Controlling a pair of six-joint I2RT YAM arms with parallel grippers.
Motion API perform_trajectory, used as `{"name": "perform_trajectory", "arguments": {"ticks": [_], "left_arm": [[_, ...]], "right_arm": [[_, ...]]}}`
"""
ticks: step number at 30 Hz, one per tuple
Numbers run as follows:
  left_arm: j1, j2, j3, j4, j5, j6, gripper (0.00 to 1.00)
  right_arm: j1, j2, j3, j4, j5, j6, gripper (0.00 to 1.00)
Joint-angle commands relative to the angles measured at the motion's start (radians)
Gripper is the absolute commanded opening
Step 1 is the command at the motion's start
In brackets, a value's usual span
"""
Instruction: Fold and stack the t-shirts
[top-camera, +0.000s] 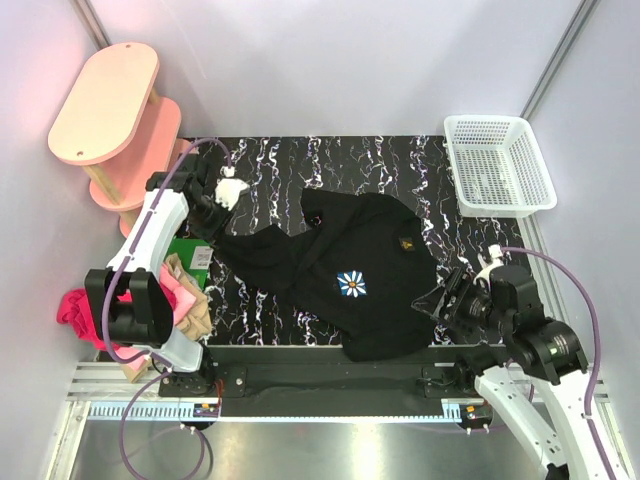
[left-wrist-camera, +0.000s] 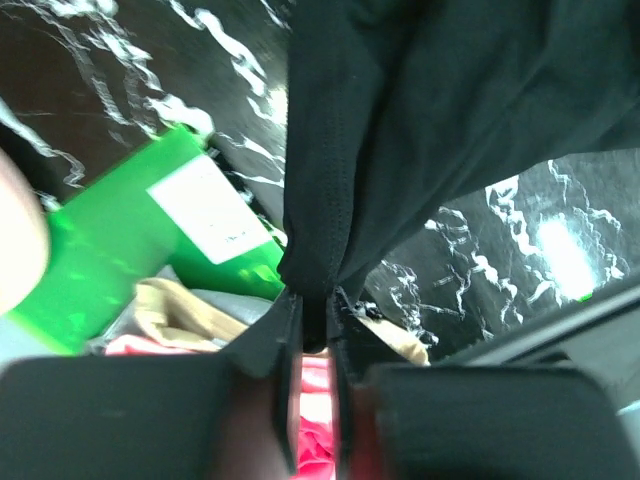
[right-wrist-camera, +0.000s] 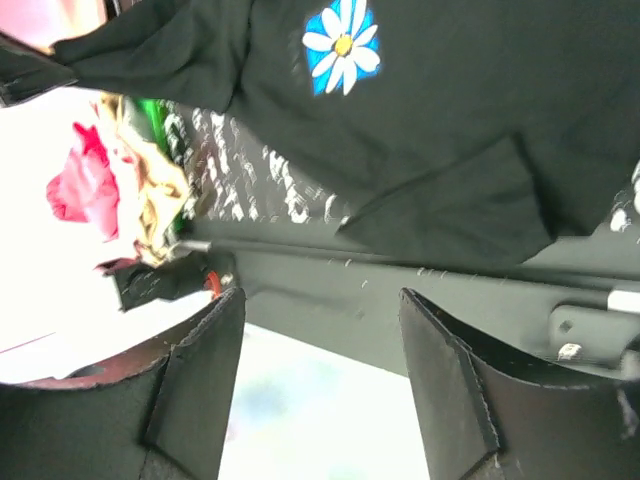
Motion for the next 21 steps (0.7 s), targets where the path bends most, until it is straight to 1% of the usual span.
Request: {"name": "perform_trajectory", "arguments": {"ticks": [1, 2, 3, 4, 5, 6, 7, 8, 9, 10, 11, 12, 14, 15, 16, 17, 18, 19, 21], "left_arm": [[0.015, -0.029, -0.021, -0.002, 0.064, 0.026, 0.24], [0.017, -0.029, -0.022, -0.002, 0.066, 0.023, 0.24], [0.017, -0.027, -0.021, -0.002, 0.064, 0.017, 0.25], [0.020, -0.027, -0.018, -0.004, 0.063, 0.008, 0.25], [0.021, -0.027, -0.013, -0.002, 0.063, 0.003, 0.26], [0.026, -0.024, -0.010, -0.001, 0.064, 0.000, 0.26], [0.034, -0.027, -0.009, -0.002, 0.066, -0.008, 0.26], [0.038, -0.027, -0.007, -0.001, 0.066, -0.009, 0.26], [0.041, -0.027, -0.007, -0.002, 0.064, -0.011, 0.26], [0.046, -0.029, -0.012, -0.002, 0.061, -0.012, 0.25], [0.049, -0.032, -0.018, -0.001, 0.061, -0.011, 0.25], [0.049, -0.033, -0.021, -0.002, 0.058, -0.008, 0.25], [0.077, -0.036, -0.029, -0.002, 0.056, -0.003, 0.25], [0.078, -0.036, -0.030, -0.002, 0.055, -0.003, 0.25], [0.081, -0.035, -0.032, -0.001, 0.055, -0.002, 0.26], [0.083, -0.030, -0.033, -0.001, 0.053, -0.003, 0.27], [0.084, -0.032, -0.035, -0.001, 0.055, -0.003, 0.29], [0.086, -0.032, -0.035, -0.004, 0.053, -0.005, 0.36], [0.086, -0.043, -0.041, -0.005, 0.049, -0.002, 0.41]], "right_arm": [[0.004, 0.097, 0.083, 0.041, -0.094, 0.059, 0.71], [0.004, 0.136, 0.100, 0.080, -0.081, 0.031, 0.71], [0.004, 0.228, 0.125, 0.126, -0.083, 0.016, 0.72], [0.005, 0.279, 0.134, 0.225, -0.080, -0.007, 0.71], [0.002, 0.330, 0.146, 0.271, -0.027, -0.065, 0.70], [0.002, 0.445, 0.174, 0.314, 0.006, -0.099, 0.70], [0.002, 0.516, 0.197, 0.389, 0.041, -0.140, 0.66], [0.001, 0.590, 0.227, 0.411, 0.125, -0.207, 0.63], [-0.002, 0.744, 0.308, 0.430, 0.156, -0.232, 0.61], [-0.007, 0.820, 0.355, 0.450, 0.173, -0.248, 0.59], [-0.011, 0.894, 0.399, 0.460, 0.169, -0.265, 0.59], [-0.010, 1.021, 0.480, 0.474, 0.163, -0.269, 0.61], [-0.013, 1.129, 0.551, 0.517, 0.159, -0.277, 0.63], [-0.017, 1.225, 0.632, 0.519, 0.158, -0.277, 0.63], [-0.021, 1.273, 0.675, 0.520, 0.149, -0.285, 0.63], [-0.022, 1.354, 0.715, 0.520, 0.144, -0.288, 0.63], [-0.028, 1.390, 0.792, 0.519, 0.137, -0.292, 0.63], [-0.031, 1.425, 0.829, 0.517, 0.123, -0.299, 0.63], [-0.045, 1.514, 0.930, 0.516, 0.095, -0.292, 0.63]]}}
